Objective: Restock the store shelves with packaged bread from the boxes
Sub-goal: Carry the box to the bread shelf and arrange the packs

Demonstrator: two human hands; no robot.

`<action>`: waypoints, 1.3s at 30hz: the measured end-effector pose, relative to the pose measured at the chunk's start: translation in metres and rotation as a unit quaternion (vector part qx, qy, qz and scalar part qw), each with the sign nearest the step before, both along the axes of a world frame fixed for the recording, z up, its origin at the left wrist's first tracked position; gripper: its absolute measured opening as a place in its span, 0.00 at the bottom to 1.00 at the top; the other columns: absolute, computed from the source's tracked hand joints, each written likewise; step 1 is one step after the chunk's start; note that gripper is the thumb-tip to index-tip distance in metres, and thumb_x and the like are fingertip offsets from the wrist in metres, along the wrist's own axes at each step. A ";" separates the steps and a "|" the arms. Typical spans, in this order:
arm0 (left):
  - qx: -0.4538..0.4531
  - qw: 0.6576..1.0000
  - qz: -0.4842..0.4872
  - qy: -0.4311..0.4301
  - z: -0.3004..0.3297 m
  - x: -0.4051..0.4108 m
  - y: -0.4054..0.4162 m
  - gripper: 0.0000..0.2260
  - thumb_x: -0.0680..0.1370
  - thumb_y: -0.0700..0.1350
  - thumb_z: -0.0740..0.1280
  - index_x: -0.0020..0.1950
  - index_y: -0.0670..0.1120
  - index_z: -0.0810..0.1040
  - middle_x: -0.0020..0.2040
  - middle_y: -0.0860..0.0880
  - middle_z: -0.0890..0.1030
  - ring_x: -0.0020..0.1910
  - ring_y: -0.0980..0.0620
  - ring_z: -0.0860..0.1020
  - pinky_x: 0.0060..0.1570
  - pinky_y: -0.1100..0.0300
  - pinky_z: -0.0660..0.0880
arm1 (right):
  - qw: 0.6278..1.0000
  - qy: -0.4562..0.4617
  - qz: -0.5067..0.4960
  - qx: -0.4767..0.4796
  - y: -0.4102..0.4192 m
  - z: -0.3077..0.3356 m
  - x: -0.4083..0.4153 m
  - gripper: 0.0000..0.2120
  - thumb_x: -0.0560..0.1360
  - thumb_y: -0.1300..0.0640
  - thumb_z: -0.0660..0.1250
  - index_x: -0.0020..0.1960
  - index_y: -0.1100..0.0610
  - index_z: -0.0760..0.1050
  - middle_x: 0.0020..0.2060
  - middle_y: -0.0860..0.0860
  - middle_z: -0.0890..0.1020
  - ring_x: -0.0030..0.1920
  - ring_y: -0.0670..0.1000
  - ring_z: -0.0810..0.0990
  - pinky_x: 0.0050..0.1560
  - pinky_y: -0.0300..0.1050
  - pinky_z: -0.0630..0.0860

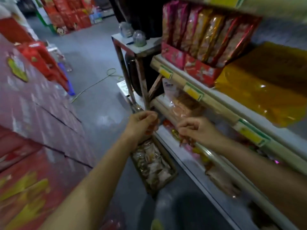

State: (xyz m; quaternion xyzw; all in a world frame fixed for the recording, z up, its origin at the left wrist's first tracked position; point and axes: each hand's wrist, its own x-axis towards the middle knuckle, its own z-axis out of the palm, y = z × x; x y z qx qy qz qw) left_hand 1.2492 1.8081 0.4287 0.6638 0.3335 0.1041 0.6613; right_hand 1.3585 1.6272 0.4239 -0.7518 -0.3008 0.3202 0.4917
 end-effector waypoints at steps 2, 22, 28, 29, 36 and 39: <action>-0.039 0.998 0.012 0.043 -0.046 -0.004 0.020 0.06 0.82 0.41 0.64 0.48 0.46 0.80 0.36 0.51 0.83 0.30 0.56 0.79 0.30 0.65 0.76 | 0.998 0.040 0.018 -0.052 0.016 -0.046 0.003 0.03 0.77 0.64 0.67 0.49 0.59 0.79 0.35 0.56 0.84 0.31 0.47 0.79 0.31 0.40 0.73; -0.147 0.935 -0.001 0.324 -0.543 0.013 0.113 0.07 0.81 0.38 0.63 0.46 0.49 0.76 0.49 0.43 0.80 0.46 0.47 0.79 0.46 0.54 0.77 | 0.916 0.149 0.067 -0.367 0.120 -0.565 0.028 0.07 0.74 0.53 0.70 0.50 0.46 0.75 0.53 0.49 0.78 0.54 0.52 0.78 0.49 0.44 0.76; -0.058 0.938 -0.083 0.332 -0.658 0.046 0.133 0.22 0.76 0.44 0.66 0.70 0.48 0.69 0.60 0.45 0.80 0.57 0.44 0.80 0.58 0.41 0.77 | 0.889 0.140 0.052 -0.432 0.135 -0.655 0.037 0.21 0.76 0.58 0.68 0.67 0.56 0.70 0.60 0.55 0.77 0.58 0.54 0.77 0.49 0.40 0.69; -0.026 0.935 -0.100 0.340 -0.674 0.053 0.136 0.23 0.77 0.42 0.65 0.72 0.49 0.66 0.63 0.46 0.78 0.61 0.43 0.78 0.60 0.42 0.76 | 0.884 0.145 0.045 -0.443 0.138 -0.669 0.037 0.21 0.76 0.59 0.68 0.68 0.58 0.69 0.61 0.56 0.77 0.58 0.55 0.76 0.49 0.40 0.69; 0.153 0.915 -0.196 0.319 -0.744 0.100 0.161 0.21 0.80 0.41 0.65 0.72 0.48 0.66 0.64 0.49 0.73 0.60 0.48 0.74 0.52 0.60 0.75 | 0.846 0.189 -0.029 -0.498 0.135 -0.744 0.028 0.44 0.68 0.55 0.76 0.77 0.56 0.56 0.71 0.58 0.68 0.69 0.60 0.70 0.67 0.56 0.71; 0.261 0.850 -0.268 0.370 -0.762 0.104 0.169 0.27 0.79 0.48 0.67 0.75 0.50 0.61 0.69 0.45 0.69 0.65 0.44 0.70 0.59 0.50 0.73 | 0.845 0.205 -0.039 -0.492 0.133 -0.754 0.022 0.47 0.65 0.49 0.79 0.77 0.56 0.58 0.73 0.57 0.66 0.71 0.60 0.67 0.70 0.57 0.67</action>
